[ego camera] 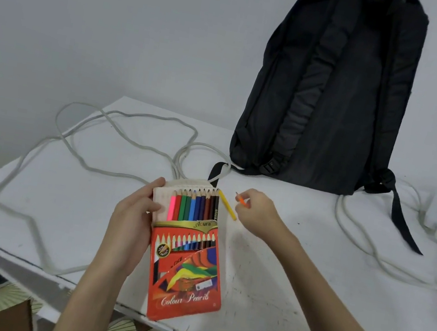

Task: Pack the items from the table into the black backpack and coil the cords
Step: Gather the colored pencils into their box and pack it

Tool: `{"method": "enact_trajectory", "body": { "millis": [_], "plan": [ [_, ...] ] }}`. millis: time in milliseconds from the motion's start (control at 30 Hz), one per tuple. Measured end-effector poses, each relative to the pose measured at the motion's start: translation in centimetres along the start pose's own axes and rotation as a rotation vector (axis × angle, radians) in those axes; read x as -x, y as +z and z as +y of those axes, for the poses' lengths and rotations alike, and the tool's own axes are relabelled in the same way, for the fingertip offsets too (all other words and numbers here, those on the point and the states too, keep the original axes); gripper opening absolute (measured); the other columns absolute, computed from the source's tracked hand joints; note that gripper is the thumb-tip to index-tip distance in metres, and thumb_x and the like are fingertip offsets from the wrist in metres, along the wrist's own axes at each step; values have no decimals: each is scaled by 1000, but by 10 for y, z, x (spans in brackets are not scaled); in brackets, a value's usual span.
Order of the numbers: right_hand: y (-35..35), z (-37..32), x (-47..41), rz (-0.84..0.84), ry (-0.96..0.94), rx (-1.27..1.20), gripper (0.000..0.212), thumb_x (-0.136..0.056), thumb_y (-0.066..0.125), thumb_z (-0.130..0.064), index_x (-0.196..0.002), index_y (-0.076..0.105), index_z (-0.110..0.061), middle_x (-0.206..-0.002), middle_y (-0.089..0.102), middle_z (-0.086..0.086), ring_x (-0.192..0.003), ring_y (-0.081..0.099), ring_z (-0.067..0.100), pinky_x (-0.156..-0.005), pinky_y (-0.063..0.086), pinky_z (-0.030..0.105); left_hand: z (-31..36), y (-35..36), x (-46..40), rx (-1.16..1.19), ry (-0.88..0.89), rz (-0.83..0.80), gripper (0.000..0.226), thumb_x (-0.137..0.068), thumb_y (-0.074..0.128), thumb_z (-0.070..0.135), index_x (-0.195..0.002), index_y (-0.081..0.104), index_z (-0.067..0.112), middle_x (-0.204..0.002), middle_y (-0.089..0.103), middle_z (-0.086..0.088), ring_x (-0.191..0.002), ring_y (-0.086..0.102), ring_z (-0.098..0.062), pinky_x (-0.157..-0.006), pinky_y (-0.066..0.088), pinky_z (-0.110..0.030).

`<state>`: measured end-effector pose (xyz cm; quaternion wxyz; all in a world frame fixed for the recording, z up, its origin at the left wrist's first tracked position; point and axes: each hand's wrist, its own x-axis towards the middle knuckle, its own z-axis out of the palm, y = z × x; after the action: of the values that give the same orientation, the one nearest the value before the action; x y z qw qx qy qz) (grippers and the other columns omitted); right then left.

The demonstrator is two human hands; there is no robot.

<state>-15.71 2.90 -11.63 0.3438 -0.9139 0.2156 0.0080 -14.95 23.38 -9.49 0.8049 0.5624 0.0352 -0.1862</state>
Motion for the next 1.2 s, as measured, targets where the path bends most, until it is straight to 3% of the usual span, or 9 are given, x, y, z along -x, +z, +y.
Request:
{"method": "enact_trajectory", "body": {
  "millis": [133,367,533,633,767,900,1000,1100,1200],
  "plan": [
    [10,-5,-11,204,-25,124,32,-89,57,-36,-110,63,-12,-106,64,3,-97,59,19,-77,46,30,1,3,-1,4,-8,-27,39,-98,36,12,-135,48,12,-119,64,-7,-88,67,-18,-59,54,-24],
    [16,9,-24,146,87,321,20,-88,59,-29,-85,63,-10,-80,60,4,-74,58,19,-64,48,30,2,15,0,-17,4,-74,24,-96,45,24,-104,64,12,-85,74,1,-73,71,-11,-69,50,-32],
    [-36,-4,-16,254,-11,-244,13,-88,61,-24,-84,65,-12,-76,62,0,-65,54,10,-54,43,22,1,21,2,6,5,-126,28,-97,42,22,-86,67,14,-73,73,2,-66,69,-7,-69,47,-32],
    [-65,-28,1,67,-112,-608,11,-91,58,-12,-100,64,-8,-81,66,6,-44,41,3,-42,32,15,-3,25,1,-8,-12,-178,30,-97,39,24,-86,65,14,-71,73,3,-64,69,-6,-62,50,-27],
    [-72,-40,13,-237,-199,-770,20,-91,55,-5,-108,63,-2,-75,58,4,-51,39,6,-49,32,19,-8,31,0,36,-42,-232,29,-96,40,26,-91,65,12,-75,73,0,-66,69,-8,-54,55,-21],
    [-62,-39,16,-321,-219,-851,18,-88,59,-6,-103,67,-1,-64,57,-5,-54,38,7,-48,31,18,-11,33,-1,86,-55,-257,31,-98,37,25,-99,65,10,-85,73,-2,-68,68,-9,-53,54,-23],
    [-59,-43,21,-319,-257,-666,15,-83,66,-9,-98,69,-10,-62,59,-5,-52,41,9,-48,33,18,-13,31,-1,83,-59,-266,34,-100,35,27,-106,62,9,-80,70,-1,-65,66,-9,-51,52,-22],
    [-55,-49,23,-260,-305,-371,16,-78,73,-16,-92,66,-19,-79,72,-3,-71,67,12,-67,54,24,-14,30,-1,49,-53,-283,36,-100,34,29,-111,63,11,-94,72,-5,-79,69,-12,-61,56,-24],
    [-49,-53,23,-202,-331,-281,10,-76,76,-25,-79,68,-20,-82,72,-4,-78,69,9,-71,57,23,-14,29,0,21,-48,-312,39,-99,33,30,-116,62,10,-95,72,-4,-82,69,-11,-62,56,-24]
  ]
}}
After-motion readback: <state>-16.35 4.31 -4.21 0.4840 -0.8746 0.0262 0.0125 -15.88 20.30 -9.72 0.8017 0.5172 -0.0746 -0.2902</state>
